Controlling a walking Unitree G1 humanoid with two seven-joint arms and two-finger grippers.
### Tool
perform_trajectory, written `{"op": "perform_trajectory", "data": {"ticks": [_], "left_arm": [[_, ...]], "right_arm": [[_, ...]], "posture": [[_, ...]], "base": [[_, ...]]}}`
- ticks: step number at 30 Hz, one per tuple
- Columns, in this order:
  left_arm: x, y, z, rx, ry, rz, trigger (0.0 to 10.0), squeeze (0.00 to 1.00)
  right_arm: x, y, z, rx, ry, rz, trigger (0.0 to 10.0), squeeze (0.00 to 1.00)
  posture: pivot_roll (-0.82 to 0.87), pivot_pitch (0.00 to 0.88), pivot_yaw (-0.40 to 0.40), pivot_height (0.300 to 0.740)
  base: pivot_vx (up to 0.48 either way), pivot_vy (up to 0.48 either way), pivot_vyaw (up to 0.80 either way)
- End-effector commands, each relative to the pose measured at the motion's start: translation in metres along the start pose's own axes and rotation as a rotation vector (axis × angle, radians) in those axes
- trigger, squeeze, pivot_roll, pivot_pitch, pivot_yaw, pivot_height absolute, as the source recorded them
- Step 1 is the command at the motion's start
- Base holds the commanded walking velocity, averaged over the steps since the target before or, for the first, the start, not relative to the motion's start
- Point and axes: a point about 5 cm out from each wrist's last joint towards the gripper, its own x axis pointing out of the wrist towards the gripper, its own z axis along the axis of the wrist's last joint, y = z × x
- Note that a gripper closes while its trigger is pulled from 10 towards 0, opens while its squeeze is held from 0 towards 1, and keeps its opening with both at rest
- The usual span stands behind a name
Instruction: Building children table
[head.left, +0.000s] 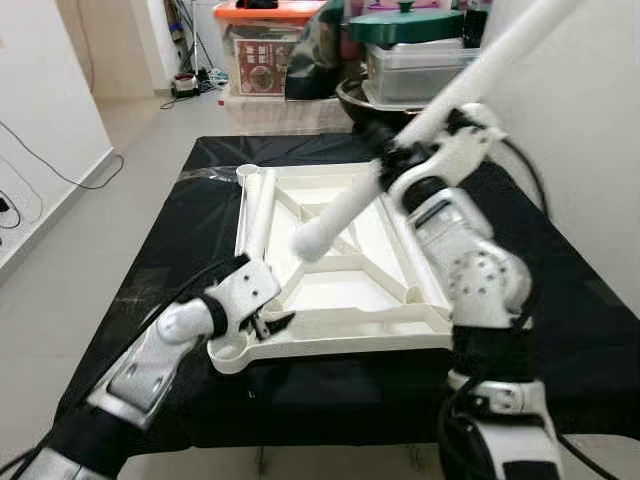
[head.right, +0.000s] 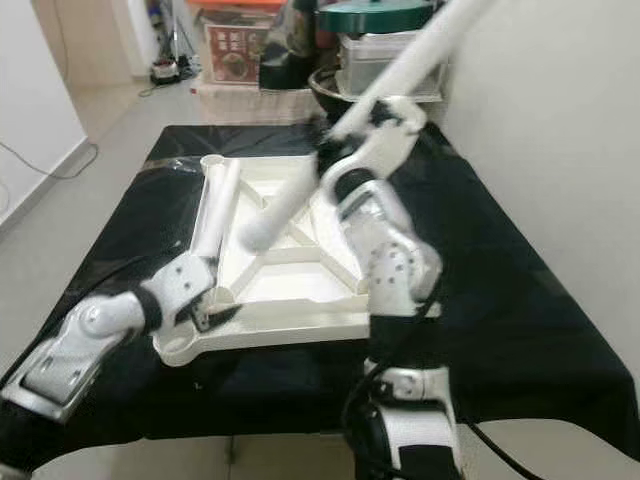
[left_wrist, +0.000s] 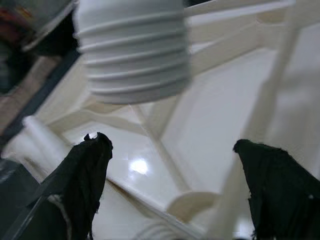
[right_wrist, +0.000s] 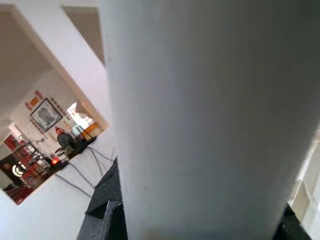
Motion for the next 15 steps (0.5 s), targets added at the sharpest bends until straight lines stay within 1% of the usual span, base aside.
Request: {"op": "perform_trajectory", "data": {"ticks": [1, 2, 3, 4, 5, 6, 7, 8, 9, 11, 13, 14, 15], "left_arm": [[0.007, 0.000, -0.009, 0.010, 0.047, 0.053, 10.0, 0.00], [0.007, 0.000, -0.009, 0.010, 0.047, 0.053, 10.0, 0.00], [0.011, 0.003, -0.008, 0.020, 0.053, 0.091, 10.0, 0.00], [0.018, 0.005, -0.004, 0.012, 0.047, 0.140, 10.0, 0.00], [0.018, 0.005, -0.004, 0.012, 0.047, 0.140, 10.0, 0.00], [0.025, 0.006, 0.002, 0.008, 0.035, 0.186, 10.0, 0.00], [0.025, 0.006, 0.002, 0.008, 0.035, 0.186, 10.0, 0.00], [0.030, 0.007, 0.006, 0.005, 0.026, 0.212, 10.0, 0.00], [0.037, 0.004, 0.016, 0.003, -0.009, 0.247, 10.0, 0.00], [0.039, 0.002, 0.019, -0.007, -0.027, 0.246, 10.0, 0.00], [0.044, -0.005, 0.024, -0.054, -0.058, 0.220, 10.0, 0.00], [0.044, -0.005, 0.024, -0.054, -0.058, 0.220, 10.0, 0.00], [0.046, -0.012, 0.026, -0.059, -0.073, 0.182, 10.0, 0.00]], "right_arm": [[-0.002, 0.006, -0.002, 0.007, 0.007, 0.021, 0.0, 0.00], [-0.002, 0.006, -0.002, 0.007, 0.007, 0.021, 0.0, 0.00], [-0.003, 0.008, -0.004, 0.009, 0.010, 0.025, 0.0, 0.00], [-0.003, 0.013, -0.006, 0.015, 0.013, 0.038, 0.0, 0.00], [-0.003, 0.013, -0.006, 0.015, 0.013, 0.038, 0.0, 0.00], [-0.003, 0.017, -0.008, 0.022, 0.017, 0.050, 0.0, 0.00], [-0.003, 0.017, -0.008, 0.022, 0.017, 0.050, 0.0, 0.00], [-0.003, 0.020, -0.010, 0.027, 0.019, 0.059, 0.0, 0.00], [-0.005, 0.025, -0.014, 0.035, 0.028, 0.072, 0.0, 0.00], [-0.005, 0.026, -0.015, 0.038, 0.031, 0.075, 0.0, 0.00], [-0.007, 0.028, -0.018, 0.040, 0.038, 0.081, 0.0, 0.00], [-0.007, 0.028, -0.018, 0.040, 0.038, 0.081, 0.0, 0.00], [-0.008, 0.028, -0.019, 0.041, 0.042, 0.082, 0.0, 0.00]], "posture": [[-0.01, 0.000, 0.019, 0.740], [-0.01, 0.000, 0.019, 0.740], [-0.01, 0.000, 0.019, 0.740], [-0.02, 0.000, 0.019, 0.740], [-0.02, 0.000, 0.019, 0.740], [-0.02, 0.000, 0.020, 0.740], [-0.02, 0.000, 0.020, 0.740], [-0.02, 0.000, 0.021, 0.740], [-0.02, 0.000, 0.022, 0.740], [-0.02, 0.000, 0.022, 0.740], [-0.02, 0.000, 0.022, 0.740], [-0.02, 0.000, 0.022, 0.740], [-0.02, 0.000, 0.024, 0.740]], "base": [[0.000, 0.000, 0.00], [0.000, 0.000, 0.00], [0.000, 0.000, 0.00], [0.000, 0.000, 0.00], [0.000, 0.000, 0.00], [0.000, 0.000, 0.00], [0.000, 0.000, 0.00], [0.000, 0.000, 0.00], [0.000, 0.000, 0.00], [0.000, 0.000, 0.00], [0.000, 0.000, 0.00], [0.000, 0.000, 0.00], [0.000, 0.000, 0.00]]}}
